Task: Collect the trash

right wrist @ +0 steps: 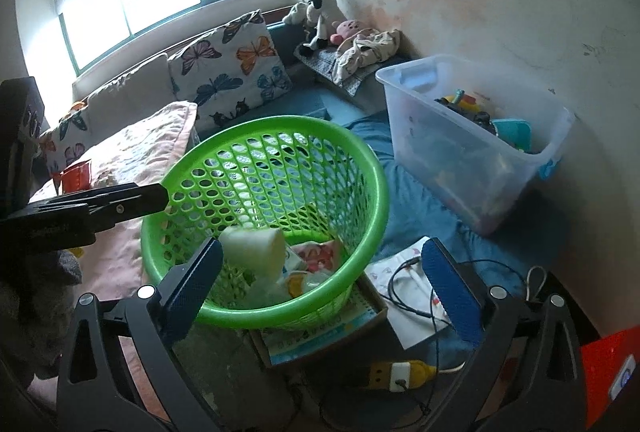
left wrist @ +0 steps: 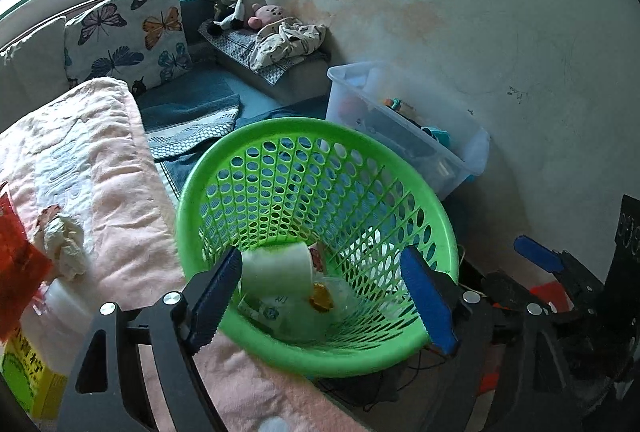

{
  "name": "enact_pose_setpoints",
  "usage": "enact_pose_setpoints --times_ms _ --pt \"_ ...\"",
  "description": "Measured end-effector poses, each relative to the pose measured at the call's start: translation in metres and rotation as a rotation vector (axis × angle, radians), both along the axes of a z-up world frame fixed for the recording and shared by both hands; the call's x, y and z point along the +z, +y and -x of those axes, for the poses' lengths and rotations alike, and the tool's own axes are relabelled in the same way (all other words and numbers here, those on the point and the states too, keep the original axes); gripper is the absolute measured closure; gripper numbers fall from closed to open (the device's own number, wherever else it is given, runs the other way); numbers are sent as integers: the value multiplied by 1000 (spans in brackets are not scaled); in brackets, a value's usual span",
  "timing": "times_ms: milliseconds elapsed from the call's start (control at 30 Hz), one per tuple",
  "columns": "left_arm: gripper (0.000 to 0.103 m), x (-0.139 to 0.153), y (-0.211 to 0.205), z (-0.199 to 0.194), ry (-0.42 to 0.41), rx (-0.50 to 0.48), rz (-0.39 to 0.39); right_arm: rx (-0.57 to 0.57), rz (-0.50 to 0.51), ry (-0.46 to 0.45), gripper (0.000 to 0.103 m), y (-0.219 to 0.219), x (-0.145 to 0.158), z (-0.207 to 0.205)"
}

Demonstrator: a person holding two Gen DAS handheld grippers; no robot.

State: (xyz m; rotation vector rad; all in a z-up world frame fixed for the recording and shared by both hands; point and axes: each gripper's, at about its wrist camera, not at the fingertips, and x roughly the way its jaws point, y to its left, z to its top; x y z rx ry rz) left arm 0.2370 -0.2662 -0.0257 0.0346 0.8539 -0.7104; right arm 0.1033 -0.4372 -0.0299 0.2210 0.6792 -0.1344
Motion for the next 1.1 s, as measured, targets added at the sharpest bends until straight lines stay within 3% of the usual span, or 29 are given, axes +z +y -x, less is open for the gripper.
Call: enact_pose_setpoints --times_ms 400,700,867,1100 --pt "24 20 73 28 -83 100 -14 120 3 -11 4 41 13 -3" --pt "24 25 146 36 -145 207 -90 197 14 -11 4 76 20 -12" --pt "24 16 186 28 -139 256 -126 233 17 -7 4 94 22 -15" --pt "22 -5 215 12 -101 216 -179 274 9 24 4 115 17 -22"
